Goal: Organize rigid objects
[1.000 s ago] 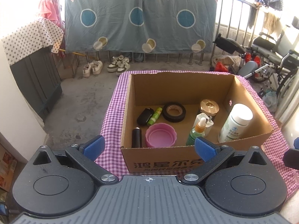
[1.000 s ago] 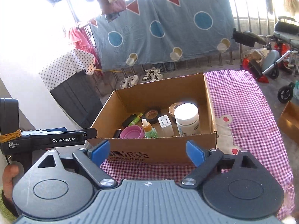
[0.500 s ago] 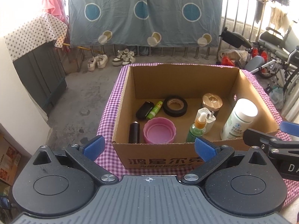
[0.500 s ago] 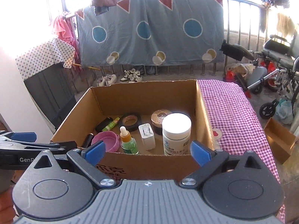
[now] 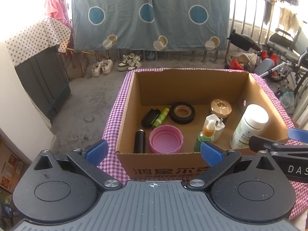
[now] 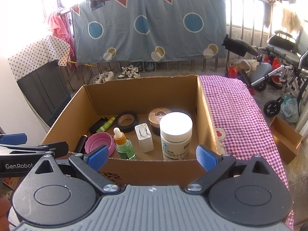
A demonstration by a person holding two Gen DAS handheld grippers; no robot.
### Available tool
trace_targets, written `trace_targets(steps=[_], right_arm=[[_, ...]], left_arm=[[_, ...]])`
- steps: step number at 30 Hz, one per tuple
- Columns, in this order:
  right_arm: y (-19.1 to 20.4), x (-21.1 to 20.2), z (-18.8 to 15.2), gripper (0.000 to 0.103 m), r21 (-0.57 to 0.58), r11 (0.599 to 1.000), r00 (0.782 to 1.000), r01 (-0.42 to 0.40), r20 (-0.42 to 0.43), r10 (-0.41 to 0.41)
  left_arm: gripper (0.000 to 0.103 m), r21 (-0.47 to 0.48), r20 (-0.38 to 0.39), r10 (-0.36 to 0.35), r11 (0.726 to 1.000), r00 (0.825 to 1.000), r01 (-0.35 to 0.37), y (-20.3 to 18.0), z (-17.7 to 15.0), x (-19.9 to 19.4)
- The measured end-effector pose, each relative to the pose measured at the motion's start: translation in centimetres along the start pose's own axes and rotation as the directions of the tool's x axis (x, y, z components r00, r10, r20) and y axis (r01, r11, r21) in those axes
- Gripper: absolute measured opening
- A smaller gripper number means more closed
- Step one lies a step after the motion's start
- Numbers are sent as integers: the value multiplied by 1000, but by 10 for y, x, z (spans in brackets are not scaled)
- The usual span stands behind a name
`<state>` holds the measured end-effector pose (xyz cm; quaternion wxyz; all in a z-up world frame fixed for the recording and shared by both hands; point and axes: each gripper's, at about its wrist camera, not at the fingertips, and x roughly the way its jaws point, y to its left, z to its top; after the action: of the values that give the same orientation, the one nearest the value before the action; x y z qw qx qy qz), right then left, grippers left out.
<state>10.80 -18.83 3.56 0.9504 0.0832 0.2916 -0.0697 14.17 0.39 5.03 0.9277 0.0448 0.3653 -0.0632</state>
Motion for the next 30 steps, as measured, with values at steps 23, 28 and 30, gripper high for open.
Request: trace_targets(steps=[23,28,30], right_arm=[[-3,-2,-1,100,17,1000,1000,-6,-12,6],[-3,-3,-2,100,17,1000,1000,-6,-10,6],[-4,-4,-2,100,18,1000,1000,-6,-9,6]], left_arm=[[102,11,0,7,1000,1000,-7,-3,0,-3],[102,12,1,7,1000,1000,-7,-4,0,-4],[102,12,1,7,1000,1000,-7,-4,0,-3]])
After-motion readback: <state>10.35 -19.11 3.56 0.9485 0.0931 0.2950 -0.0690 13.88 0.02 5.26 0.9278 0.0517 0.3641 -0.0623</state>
